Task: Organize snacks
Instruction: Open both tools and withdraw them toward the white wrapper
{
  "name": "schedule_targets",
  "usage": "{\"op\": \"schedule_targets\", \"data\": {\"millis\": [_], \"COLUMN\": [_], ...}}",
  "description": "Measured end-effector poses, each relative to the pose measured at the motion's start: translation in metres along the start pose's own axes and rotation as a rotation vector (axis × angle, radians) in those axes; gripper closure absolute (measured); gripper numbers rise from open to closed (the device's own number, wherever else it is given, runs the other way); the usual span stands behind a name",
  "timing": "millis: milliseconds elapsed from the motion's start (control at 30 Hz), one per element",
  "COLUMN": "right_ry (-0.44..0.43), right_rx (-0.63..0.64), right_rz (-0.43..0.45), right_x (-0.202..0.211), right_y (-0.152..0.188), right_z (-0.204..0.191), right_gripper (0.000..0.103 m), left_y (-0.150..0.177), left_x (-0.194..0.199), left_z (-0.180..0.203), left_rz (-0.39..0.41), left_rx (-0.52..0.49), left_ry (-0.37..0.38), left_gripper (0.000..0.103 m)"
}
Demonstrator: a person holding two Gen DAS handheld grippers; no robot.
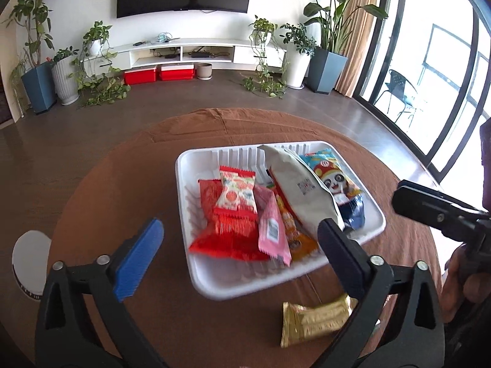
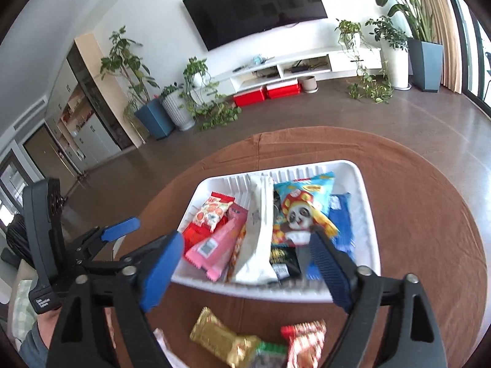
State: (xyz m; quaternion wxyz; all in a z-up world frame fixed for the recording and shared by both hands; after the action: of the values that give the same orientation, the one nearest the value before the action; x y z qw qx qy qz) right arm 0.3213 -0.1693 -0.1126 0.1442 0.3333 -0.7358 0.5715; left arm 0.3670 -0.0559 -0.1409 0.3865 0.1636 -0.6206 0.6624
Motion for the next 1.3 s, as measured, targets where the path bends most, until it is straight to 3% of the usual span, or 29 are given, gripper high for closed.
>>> {"op": "schedule_targets", "data": {"millis": [300,467,600,733,1067,1200,1300], "right_ry": [0.03,0.039,0.031,0.023,0.003,0.002,0.009], "right_rx": [-0.071,-0.146,-0.179,-0.178,-0.164,-0.166,-0.157], "right_rz": [0.013,-0.008,-0.04,-0.032,-0.021,-0.018,-0.009], "right_x": [0.062,0.079,0.081,0.084,0.09,0.091,0.094], "right_y": [0.075,0.128,0.155,0.16,0.167,0.167,0.166], "right_z": [0.031,0.045,0.047,0.044,0.04,0.04,0.04], "right_gripper": [0.011,0.011,0.011,0.011,0.011,0.011,0.011], "left_y": [0.086,0.132,0.164,0.171,0.175,0.176,0.179], "left_x": [0.052,0.06,0.049,0.043,0.025,0.016,0.018], "left_z": [0.011,0.024,0.035,0.046,0.046,0.031,0.03], "left_rz": [-0.048,-0.089,-0.182,-0.196,-0.238,-0.293,-0.284], "left_rx": [0.089,0.151,0.195,0.139,0.089,0.094,0.064], "left_ry": [-0.018,-0.028,-0.085,-0.146,-0.116,-0.142,-0.15], "left_gripper": [0.0,0.0,0.0,0.001,0.001,0.003,0.007]}}
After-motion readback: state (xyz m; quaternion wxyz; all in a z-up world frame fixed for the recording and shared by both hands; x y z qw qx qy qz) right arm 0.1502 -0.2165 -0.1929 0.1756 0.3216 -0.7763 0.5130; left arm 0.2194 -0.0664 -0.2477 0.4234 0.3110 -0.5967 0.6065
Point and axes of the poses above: each gripper's, at about its wrist camera, not at the fingertips, and x roughly against the way its jaws point, z to its right, y to its underside, the point moved 10 cm from there along -x, roughly the way its jaws point, and after that the axes turned 3 degrees about x, right-handed, at the moved point
